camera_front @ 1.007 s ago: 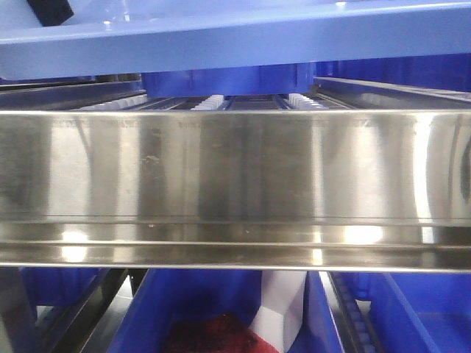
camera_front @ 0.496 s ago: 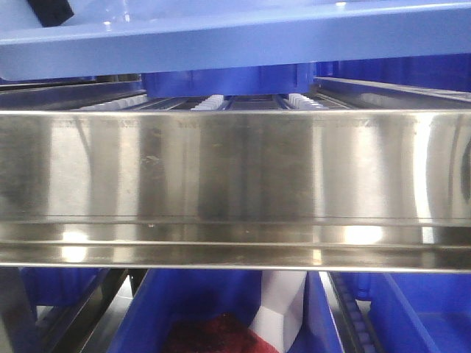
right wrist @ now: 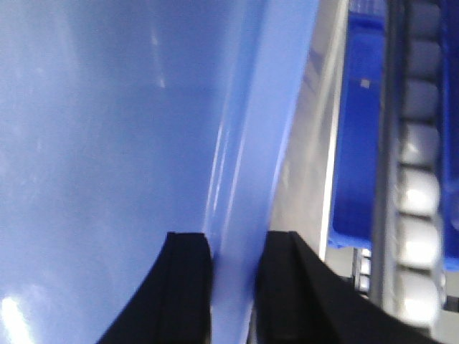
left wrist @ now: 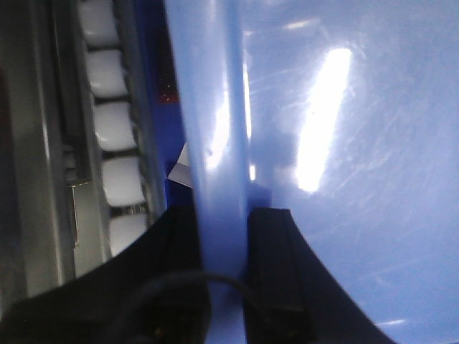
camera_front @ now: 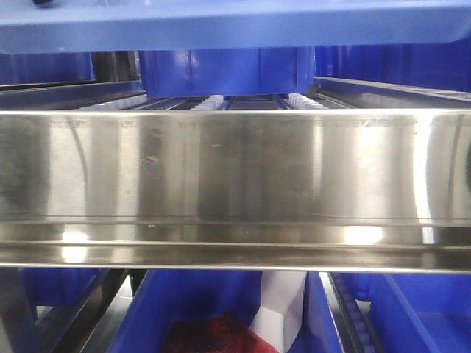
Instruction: Grab blue tray and place on right shelf
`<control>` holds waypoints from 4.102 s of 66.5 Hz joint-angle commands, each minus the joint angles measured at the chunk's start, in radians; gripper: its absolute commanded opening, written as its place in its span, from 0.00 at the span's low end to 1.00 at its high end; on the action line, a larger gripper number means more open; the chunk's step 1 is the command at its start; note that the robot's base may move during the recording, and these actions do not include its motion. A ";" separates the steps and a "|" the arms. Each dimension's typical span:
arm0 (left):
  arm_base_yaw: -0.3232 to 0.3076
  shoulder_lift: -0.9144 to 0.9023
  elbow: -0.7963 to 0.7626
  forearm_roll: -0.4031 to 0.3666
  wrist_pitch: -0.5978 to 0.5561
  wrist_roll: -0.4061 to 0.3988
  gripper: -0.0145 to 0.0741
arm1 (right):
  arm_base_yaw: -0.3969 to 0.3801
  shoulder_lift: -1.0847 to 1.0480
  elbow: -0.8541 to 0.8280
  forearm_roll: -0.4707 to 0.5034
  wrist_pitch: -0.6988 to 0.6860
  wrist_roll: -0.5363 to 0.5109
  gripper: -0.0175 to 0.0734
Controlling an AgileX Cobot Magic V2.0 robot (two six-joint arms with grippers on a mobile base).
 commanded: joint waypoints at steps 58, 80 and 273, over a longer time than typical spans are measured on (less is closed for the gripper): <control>0.033 0.124 -0.064 -0.030 -0.060 0.050 0.77 | -0.033 0.178 -0.059 0.013 -0.116 -0.038 0.88; -0.009 -0.181 0.043 -0.016 -0.210 0.052 0.42 | -0.028 -0.130 0.061 -0.006 -0.198 -0.050 0.60; 0.378 -1.526 1.616 0.006 -1.341 0.104 0.11 | -0.028 -1.228 1.083 -0.133 -0.821 -0.185 0.25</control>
